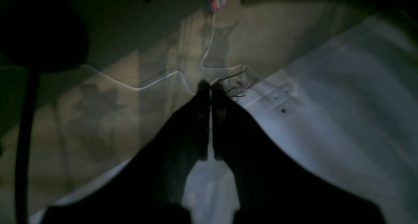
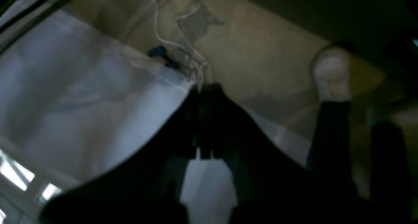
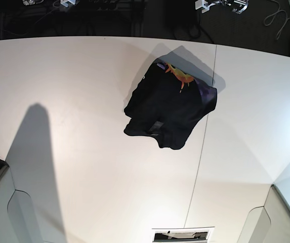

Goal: Layout the t-shirt on the table in an organized manner, then fold the t-shirt properly

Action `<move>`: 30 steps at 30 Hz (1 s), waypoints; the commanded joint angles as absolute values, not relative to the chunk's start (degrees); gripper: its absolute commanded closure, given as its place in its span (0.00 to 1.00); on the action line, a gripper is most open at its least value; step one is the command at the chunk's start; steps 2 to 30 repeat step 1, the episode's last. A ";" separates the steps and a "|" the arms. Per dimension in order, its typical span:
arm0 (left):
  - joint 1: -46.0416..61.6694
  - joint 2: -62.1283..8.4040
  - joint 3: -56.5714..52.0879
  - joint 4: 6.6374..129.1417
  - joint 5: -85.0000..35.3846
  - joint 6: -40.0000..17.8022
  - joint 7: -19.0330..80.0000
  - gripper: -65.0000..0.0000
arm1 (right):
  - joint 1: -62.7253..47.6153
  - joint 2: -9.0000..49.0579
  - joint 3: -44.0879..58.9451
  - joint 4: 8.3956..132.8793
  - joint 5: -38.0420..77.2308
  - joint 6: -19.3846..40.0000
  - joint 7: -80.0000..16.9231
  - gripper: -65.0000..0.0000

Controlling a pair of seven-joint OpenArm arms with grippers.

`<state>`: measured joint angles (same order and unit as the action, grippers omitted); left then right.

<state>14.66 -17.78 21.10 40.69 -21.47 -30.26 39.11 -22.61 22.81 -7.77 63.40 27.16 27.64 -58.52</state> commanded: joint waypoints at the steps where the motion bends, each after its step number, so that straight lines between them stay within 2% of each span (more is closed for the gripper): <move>1: 13.78 -17.47 21.08 39.16 -20.51 -29.04 38.70 0.98 | -21.52 23.07 -7.62 61.87 27.46 27.66 -59.18 1.00; 30: 13.78 -17.47 21.08 39.16 -20.51 -29.04 38.70 0.98 | -21.52 23.07 -7.62 61.87 27.46 27.66 -59.18 1.00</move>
